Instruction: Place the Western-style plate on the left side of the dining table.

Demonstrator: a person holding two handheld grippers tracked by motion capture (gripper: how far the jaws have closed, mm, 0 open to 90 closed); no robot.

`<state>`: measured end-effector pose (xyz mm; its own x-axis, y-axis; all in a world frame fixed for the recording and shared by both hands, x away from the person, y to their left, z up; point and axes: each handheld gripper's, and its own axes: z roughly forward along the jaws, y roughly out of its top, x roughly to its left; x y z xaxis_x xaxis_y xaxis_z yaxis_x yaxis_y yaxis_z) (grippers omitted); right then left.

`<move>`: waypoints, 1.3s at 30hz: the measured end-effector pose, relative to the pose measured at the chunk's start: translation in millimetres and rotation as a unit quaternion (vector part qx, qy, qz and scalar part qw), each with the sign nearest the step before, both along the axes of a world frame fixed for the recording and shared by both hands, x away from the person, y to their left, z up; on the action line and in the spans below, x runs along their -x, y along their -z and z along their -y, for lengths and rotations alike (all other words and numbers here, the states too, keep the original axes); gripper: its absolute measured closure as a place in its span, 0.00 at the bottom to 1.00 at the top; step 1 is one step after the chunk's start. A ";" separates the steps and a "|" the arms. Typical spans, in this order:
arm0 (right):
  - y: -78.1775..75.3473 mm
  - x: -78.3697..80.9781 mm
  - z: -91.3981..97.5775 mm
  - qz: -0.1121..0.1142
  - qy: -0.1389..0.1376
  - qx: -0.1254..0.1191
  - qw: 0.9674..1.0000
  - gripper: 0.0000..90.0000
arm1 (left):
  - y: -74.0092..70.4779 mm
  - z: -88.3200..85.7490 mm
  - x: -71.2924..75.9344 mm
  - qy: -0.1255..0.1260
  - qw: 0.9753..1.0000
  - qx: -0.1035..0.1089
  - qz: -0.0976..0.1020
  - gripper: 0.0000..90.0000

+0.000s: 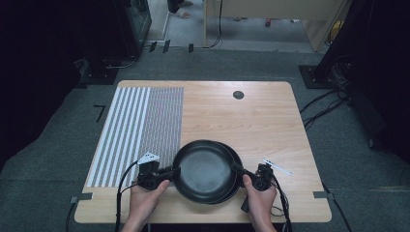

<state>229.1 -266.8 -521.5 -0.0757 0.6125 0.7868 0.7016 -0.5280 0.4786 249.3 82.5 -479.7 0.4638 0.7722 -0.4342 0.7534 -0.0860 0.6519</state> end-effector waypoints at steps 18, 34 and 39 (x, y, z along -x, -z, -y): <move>-29.5 -12.9 -8.0 0.016 -0.015 0.007 1.000 0.95 | -24.1 -14.4 -6.8 -0.023 0.999 0.024 0.003 0.81; -52.3 -73.2 -83.8 0.015 -0.075 0.014 0.997 0.95 | -39.6 -85.7 -25.3 -0.093 0.995 0.038 0.009 0.83; -62.4 -91.3 -109.3 0.014 -0.089 0.024 0.996 0.95 | -43.2 -112.2 -34.8 -0.124 0.991 0.047 0.010 0.83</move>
<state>320.4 -157.5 -459.1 -0.2080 0.6242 0.7531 0.7674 -0.3733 0.5213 284.1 194.7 -436.5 0.2747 0.8199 -0.5023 0.7308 0.1615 0.6632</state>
